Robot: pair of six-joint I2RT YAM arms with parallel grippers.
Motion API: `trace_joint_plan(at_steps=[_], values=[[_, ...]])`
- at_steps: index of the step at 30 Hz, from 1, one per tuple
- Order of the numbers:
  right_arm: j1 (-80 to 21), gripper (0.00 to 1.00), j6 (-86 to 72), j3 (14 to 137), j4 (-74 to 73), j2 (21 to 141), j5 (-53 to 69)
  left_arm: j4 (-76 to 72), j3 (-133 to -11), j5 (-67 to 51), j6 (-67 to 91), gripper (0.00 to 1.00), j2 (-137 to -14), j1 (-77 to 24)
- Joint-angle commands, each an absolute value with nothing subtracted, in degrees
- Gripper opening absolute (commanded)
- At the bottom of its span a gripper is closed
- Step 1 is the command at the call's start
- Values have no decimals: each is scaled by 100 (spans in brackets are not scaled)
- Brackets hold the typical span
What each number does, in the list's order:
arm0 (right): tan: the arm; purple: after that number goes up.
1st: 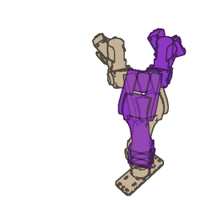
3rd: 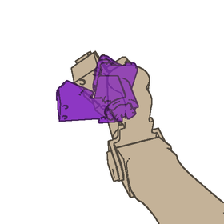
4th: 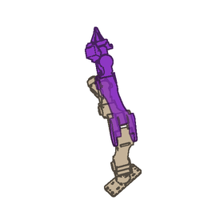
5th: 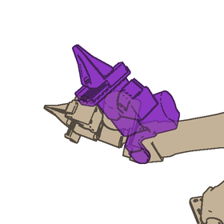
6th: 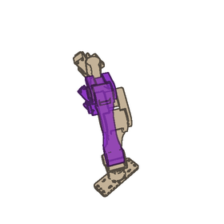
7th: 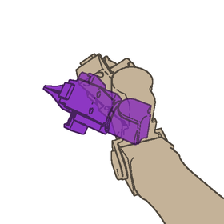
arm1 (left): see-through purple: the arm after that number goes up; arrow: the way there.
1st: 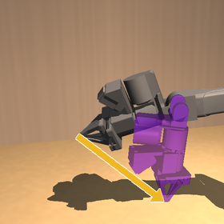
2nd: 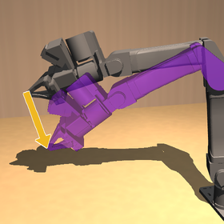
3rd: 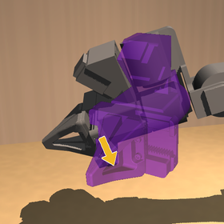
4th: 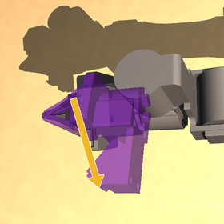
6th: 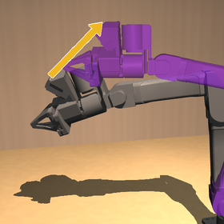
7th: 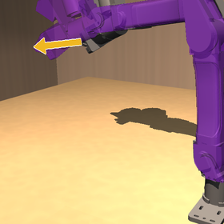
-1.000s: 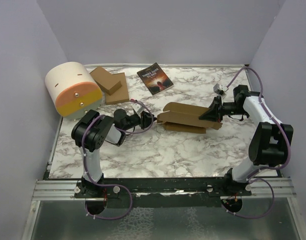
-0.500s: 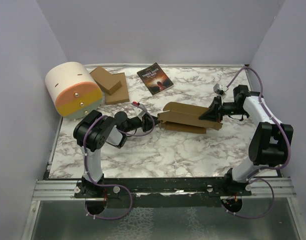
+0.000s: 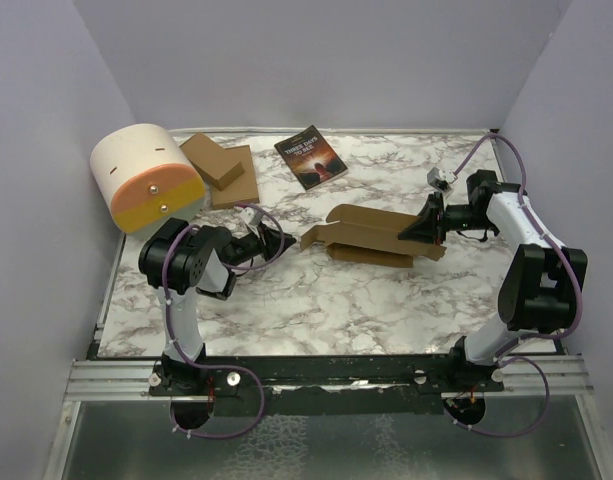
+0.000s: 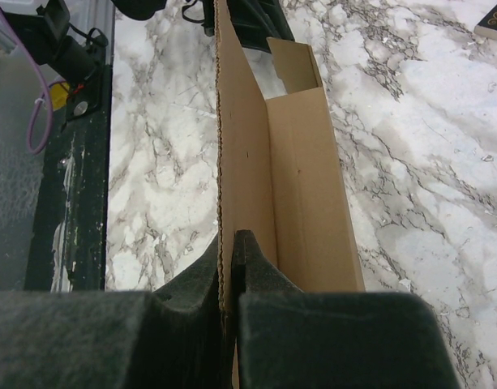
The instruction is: Fold the paper box
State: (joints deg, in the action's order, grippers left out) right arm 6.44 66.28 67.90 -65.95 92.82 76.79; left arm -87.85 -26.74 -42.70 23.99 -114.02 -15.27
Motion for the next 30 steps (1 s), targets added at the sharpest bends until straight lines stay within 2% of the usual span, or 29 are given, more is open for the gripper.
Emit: trace_joint_plan(at_steps=[1, 3, 6, 11, 22, 30], values=[[633, 1, 6706, 6791, -6634, 9268, 7637, -10172, -2715, -4536, 2625, 17, -11464, -1462], [633, 1, 6706, 6792, -6636, 9274, 7640, -9900, -2804, -4360, 2665, 9, -11430, -1382], [633, 1, 6705, 6790, -6632, 9284, 7646, -9281, -3000, -4075, 2508, 6, -11334, -1383], [633, 1, 6721, 6792, -6647, 9301, 7645, -8553, -3437, -3742, 2218, 9, -11441, -1512], [633, 1, 6715, 6800, -6644, 9313, 7643, -7889, -4571, -4316, 1956, 12, -12111, -2110], [633, 1, 6568, 6768, -6513, 9283, 7617, -7958, -4025, -4702, 2072, 11, -11768, -2240]])
